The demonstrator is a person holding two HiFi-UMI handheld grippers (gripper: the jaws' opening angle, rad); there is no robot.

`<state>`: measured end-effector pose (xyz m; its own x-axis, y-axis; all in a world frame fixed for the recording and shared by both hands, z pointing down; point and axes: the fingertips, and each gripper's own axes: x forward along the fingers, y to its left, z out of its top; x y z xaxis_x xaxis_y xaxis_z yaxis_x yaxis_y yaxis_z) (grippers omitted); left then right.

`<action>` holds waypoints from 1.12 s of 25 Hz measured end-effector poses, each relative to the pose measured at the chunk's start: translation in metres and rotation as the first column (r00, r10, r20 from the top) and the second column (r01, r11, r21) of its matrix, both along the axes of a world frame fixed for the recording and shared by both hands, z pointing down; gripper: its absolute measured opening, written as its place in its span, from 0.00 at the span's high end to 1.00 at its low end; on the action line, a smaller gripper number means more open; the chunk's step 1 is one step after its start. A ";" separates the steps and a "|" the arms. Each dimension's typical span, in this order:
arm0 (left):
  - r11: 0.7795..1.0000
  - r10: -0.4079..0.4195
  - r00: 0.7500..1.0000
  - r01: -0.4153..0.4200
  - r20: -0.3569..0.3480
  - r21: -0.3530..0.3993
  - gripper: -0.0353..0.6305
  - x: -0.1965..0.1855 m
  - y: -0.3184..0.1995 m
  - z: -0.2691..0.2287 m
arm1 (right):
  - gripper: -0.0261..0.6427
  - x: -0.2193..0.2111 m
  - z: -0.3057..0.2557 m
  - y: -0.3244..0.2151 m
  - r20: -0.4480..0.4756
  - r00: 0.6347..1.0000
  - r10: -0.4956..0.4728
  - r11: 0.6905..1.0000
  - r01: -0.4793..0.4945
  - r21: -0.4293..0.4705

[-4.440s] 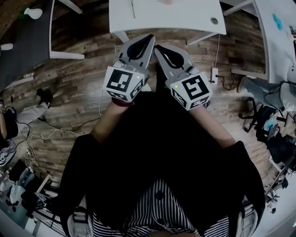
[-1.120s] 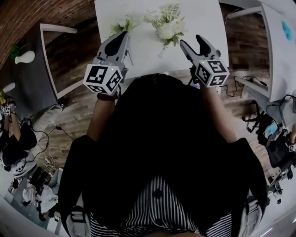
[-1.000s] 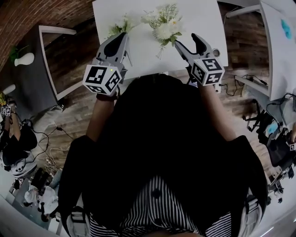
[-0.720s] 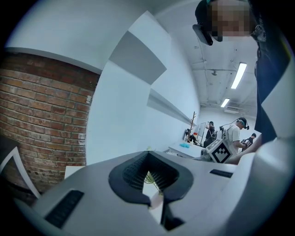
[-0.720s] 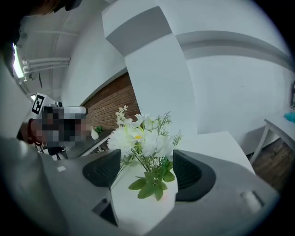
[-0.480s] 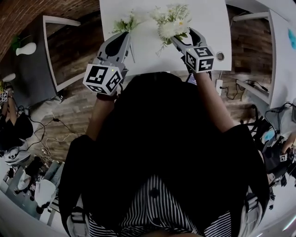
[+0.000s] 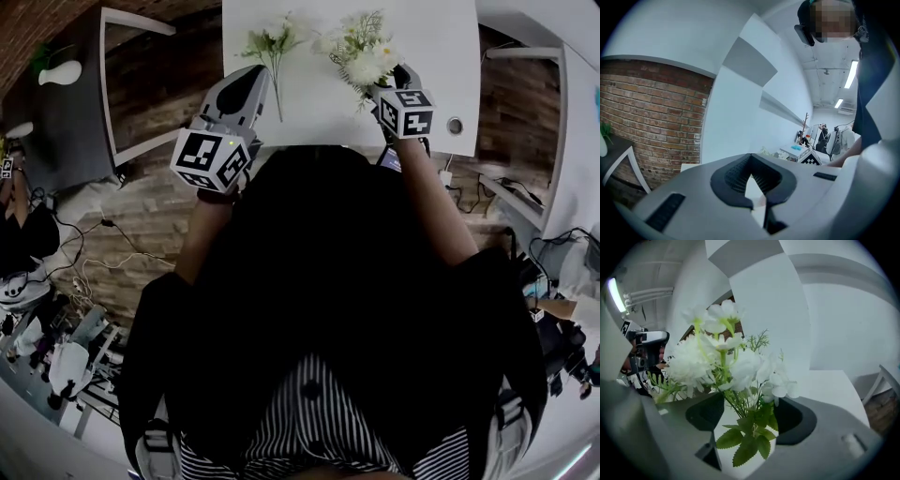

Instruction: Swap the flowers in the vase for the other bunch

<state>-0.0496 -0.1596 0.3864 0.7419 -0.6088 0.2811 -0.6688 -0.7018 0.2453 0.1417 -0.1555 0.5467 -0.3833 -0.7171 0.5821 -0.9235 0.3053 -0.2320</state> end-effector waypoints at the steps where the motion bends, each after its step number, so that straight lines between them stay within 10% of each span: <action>1: 1.000 0.000 1.000 0.000 0.001 0.000 0.94 0.000 0.001 0.000 | 0.51 0.000 0.000 0.000 -0.009 1.000 0.004 1.000 -0.004 0.003; 11: 1.000 0.013 1.000 -0.013 0.003 0.000 0.94 0.000 0.007 0.001 | 0.80 0.009 -0.003 0.003 -0.059 0.998 0.025 1.000 -0.024 0.017; 28: 0.999 0.045 0.998 -0.044 -0.035 0.032 0.94 0.009 0.011 -0.006 | 0.88 0.006 -0.058 0.007 -0.060 0.998 -0.005 0.994 0.012 0.113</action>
